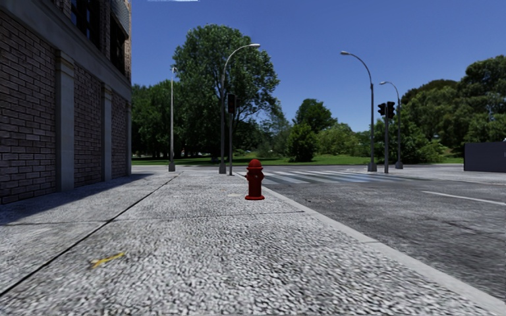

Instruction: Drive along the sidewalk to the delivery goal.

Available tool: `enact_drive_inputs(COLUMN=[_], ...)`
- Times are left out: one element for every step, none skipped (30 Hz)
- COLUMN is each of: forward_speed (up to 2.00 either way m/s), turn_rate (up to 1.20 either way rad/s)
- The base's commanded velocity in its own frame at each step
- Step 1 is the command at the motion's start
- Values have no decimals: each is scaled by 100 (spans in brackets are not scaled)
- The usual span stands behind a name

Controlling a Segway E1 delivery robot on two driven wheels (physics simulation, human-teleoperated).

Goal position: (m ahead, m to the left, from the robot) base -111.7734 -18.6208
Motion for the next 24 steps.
enact_drive_inputs(forward_speed=[0, 0, 0, 0, 0, 0, 0, 0, 0, 0, 0, 0, 0, 0, 0, 0, 0, 0, 0, 0, 0, 0, 0, 0], turn_rate=[49, 49, 50, 50, 50, 50, 50, 50, 50, 50, 50, 50, 50, 50, 50, 50, 50, 50, 50, 50, 50, 50, 50, 50])
